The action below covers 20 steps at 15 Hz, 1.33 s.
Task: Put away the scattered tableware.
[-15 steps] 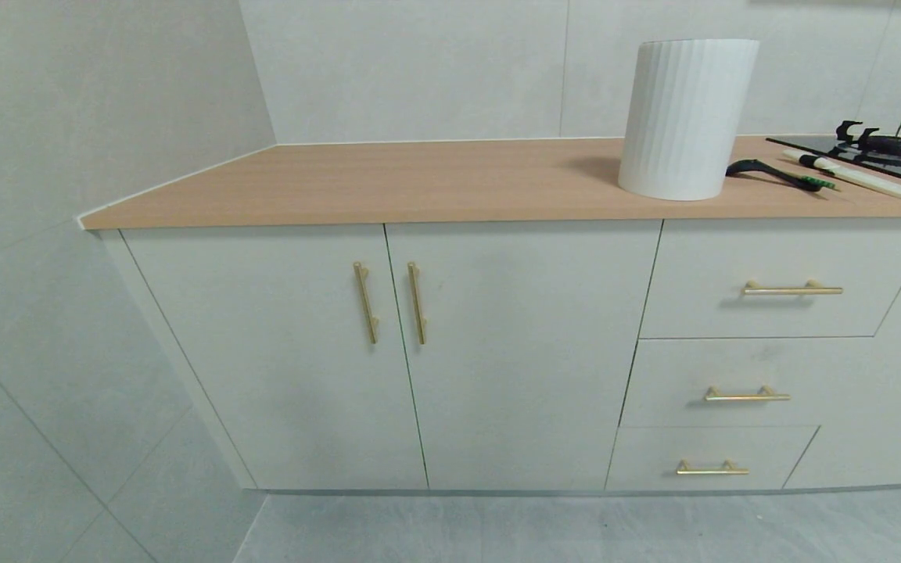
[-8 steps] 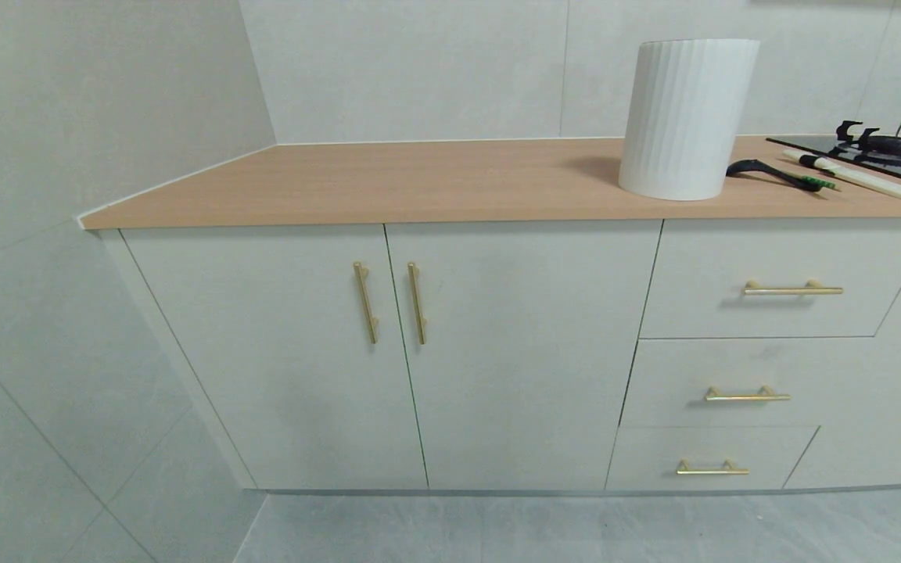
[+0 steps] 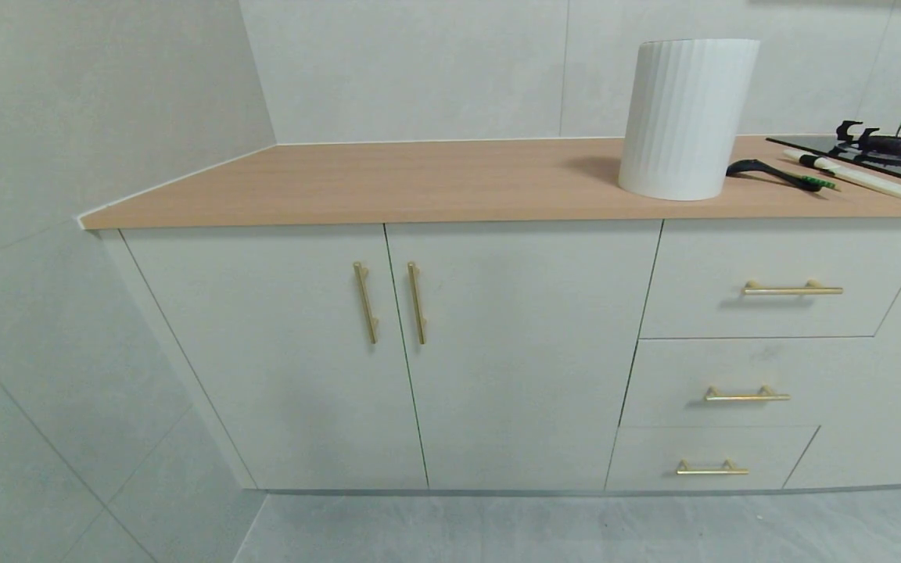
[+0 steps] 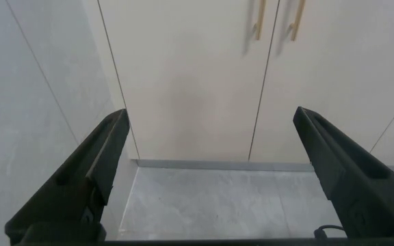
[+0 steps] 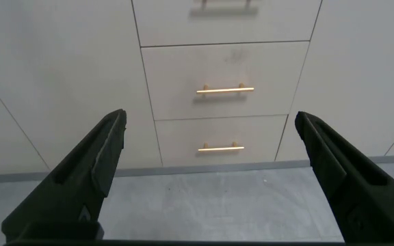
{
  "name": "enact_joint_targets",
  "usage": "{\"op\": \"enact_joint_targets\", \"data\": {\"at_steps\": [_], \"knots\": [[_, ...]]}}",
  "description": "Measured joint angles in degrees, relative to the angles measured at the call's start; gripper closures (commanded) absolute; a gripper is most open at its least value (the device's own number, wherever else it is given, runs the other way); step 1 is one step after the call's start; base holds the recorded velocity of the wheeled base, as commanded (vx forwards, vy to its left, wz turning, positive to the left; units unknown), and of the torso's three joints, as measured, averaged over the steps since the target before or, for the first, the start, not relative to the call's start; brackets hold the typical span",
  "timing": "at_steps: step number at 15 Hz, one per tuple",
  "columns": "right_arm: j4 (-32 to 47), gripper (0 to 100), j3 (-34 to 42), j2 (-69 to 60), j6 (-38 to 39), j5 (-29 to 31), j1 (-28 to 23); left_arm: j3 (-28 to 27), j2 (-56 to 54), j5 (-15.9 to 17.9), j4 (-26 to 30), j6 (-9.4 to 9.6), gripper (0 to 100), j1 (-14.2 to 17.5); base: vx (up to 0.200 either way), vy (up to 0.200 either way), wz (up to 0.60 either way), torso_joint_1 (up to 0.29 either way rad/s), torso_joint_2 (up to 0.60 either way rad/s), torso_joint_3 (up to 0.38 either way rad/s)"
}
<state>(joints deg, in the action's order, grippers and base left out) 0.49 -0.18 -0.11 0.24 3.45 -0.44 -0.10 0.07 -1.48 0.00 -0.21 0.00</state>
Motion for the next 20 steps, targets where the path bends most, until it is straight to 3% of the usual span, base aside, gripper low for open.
{"op": "enact_joint_targets", "data": {"at_steps": [16, 20], "knots": [[0.0, 0, 0.0, 0.0, 0.1, 0.0, 0.0, 0.0, 0.0, 0.1, 0.0, 0.05, 0, 0.0, 0.0, -0.188, 0.0, 0.003, 0.0, 0.002], [0.0, 0, 0.0, 0.0, 0.1, 0.1, 0.0, 0.0, 0.0, 0.1, 0.0, 0.05, 0, 0.0, 0.0, 0.0, 0.0, 0.0, 0.0, 0.0]]}}
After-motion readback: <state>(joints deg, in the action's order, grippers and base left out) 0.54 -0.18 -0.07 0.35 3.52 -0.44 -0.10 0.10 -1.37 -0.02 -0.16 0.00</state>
